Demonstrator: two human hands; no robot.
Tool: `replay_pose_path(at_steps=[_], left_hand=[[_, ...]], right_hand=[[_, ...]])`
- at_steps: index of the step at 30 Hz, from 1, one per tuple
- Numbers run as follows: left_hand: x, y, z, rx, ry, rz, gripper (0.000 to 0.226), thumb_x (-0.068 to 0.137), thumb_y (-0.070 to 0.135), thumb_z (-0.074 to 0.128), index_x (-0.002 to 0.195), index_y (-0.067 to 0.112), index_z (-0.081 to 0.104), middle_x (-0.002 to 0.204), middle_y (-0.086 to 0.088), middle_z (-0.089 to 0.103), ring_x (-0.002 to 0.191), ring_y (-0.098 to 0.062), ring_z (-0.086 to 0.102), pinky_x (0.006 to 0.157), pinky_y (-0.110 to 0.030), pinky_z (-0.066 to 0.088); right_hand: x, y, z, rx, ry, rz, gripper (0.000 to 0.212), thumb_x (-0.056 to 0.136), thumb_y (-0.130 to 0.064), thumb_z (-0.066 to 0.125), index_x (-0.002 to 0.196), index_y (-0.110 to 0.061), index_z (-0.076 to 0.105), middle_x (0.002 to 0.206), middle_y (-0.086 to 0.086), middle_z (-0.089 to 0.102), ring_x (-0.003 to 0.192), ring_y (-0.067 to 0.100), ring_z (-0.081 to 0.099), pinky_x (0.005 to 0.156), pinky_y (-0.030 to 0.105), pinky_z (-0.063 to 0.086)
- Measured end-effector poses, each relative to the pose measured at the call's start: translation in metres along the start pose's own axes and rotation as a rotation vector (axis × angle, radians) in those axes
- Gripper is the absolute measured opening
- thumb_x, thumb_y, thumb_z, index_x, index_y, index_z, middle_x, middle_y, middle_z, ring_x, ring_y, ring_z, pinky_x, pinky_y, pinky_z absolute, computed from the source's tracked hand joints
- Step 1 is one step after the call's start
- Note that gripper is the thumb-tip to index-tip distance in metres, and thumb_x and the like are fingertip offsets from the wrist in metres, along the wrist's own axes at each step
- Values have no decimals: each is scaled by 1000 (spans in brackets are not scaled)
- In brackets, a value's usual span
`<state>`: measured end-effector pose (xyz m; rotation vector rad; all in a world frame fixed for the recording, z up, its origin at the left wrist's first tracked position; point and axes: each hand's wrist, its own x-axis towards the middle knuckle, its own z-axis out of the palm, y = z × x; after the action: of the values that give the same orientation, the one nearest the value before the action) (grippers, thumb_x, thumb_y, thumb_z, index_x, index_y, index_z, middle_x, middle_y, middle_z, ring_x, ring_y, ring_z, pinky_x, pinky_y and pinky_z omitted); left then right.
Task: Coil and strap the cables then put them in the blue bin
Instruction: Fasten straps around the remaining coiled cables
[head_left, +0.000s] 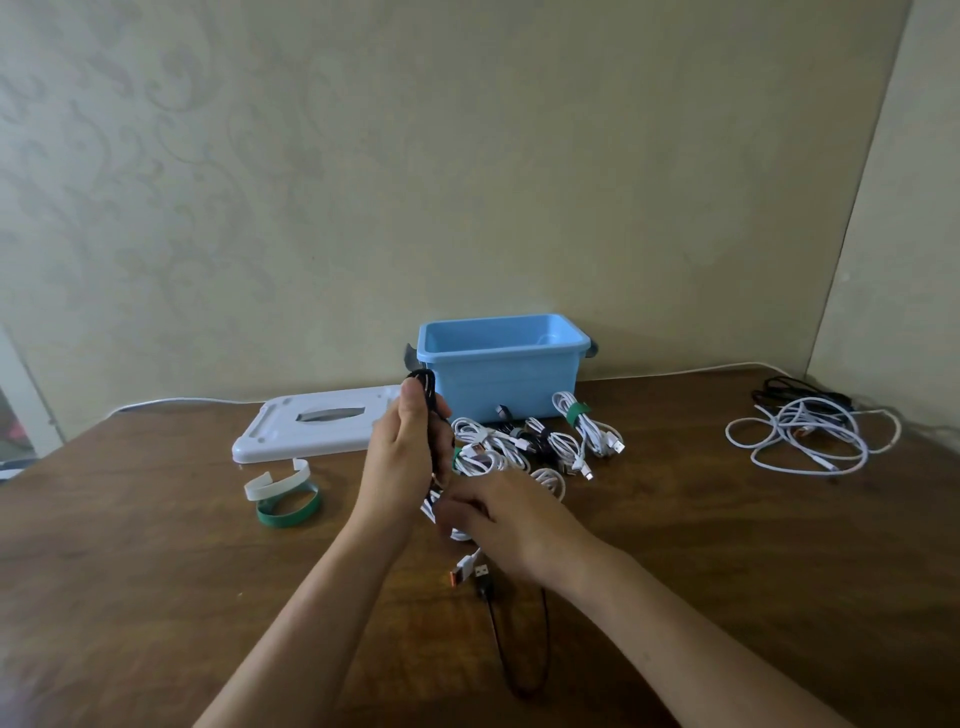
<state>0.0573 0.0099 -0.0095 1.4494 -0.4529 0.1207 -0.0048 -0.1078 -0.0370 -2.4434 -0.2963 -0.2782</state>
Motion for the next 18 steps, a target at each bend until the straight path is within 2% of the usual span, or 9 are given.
replay_pose_path(at_steps=[2, 4, 8, 10, 13, 15, 18], left_hand=[[0, 1, -1, -67, -19, -44, 54, 108, 45, 23, 93, 4, 55, 55, -4, 41, 45, -17, 37, 43, -27, 35], [-1, 2, -3, -169, -45, -116, 52, 107, 48, 25, 90, 6, 53, 53, -1, 33, 43, -14, 30, 40, -25, 27], [-2, 4, -5, -239, -125, -209, 53, 103, 53, 30, 85, 8, 53, 51, 2, 25, 40, -10, 20, 41, -26, 16], [-3, 7, -8, -213, -170, -209, 54, 102, 55, 31, 84, 9, 54, 50, 3, 26, 40, -10, 21, 41, -27, 16], [1, 10, -17, -181, -191, -172, 56, 103, 55, 31, 82, 8, 54, 50, 3, 26, 40, -11, 20, 41, -27, 16], [3, 11, -21, -173, -199, -148, 59, 103, 54, 31, 81, 6, 57, 48, 2, 26, 39, -12, 20, 38, -25, 17], [-2, 13, -16, -134, -273, -125, 59, 101, 54, 32, 82, 5, 58, 49, 2, 27, 40, -12, 20, 40, -28, 17]], right_hand=[[2, 0, 2, -22, -18, 40, 33, 103, -42, 50, 82, -27, 71, 86, -5, 73, 78, 11, 65, 81, 38, 51], [1, 1, 2, -30, -31, 67, 37, 104, -43, 50, 78, -27, 71, 86, -6, 73, 77, 11, 65, 80, 36, 50], [-1, 4, -8, -3, -65, 112, 42, 101, -51, 52, 76, -23, 71, 74, -7, 67, 71, 10, 62, 68, 32, 43], [-2, 6, -17, 9, -62, 104, 36, 99, -51, 56, 72, -29, 68, 70, -9, 64, 65, 5, 58, 63, 30, 41], [-4, 12, -36, 134, -38, 101, 17, 97, -36, 66, 80, -36, 69, 80, -12, 67, 67, -1, 61, 66, 25, 48], [-6, 18, -46, 238, 6, 138, 13, 96, -29, 68, 85, -35, 70, 86, -5, 72, 62, 6, 65, 69, 31, 55], [-5, 21, -50, 320, 72, 185, 13, 99, -30, 64, 90, -28, 72, 93, 0, 76, 58, 12, 63, 67, 29, 52]])
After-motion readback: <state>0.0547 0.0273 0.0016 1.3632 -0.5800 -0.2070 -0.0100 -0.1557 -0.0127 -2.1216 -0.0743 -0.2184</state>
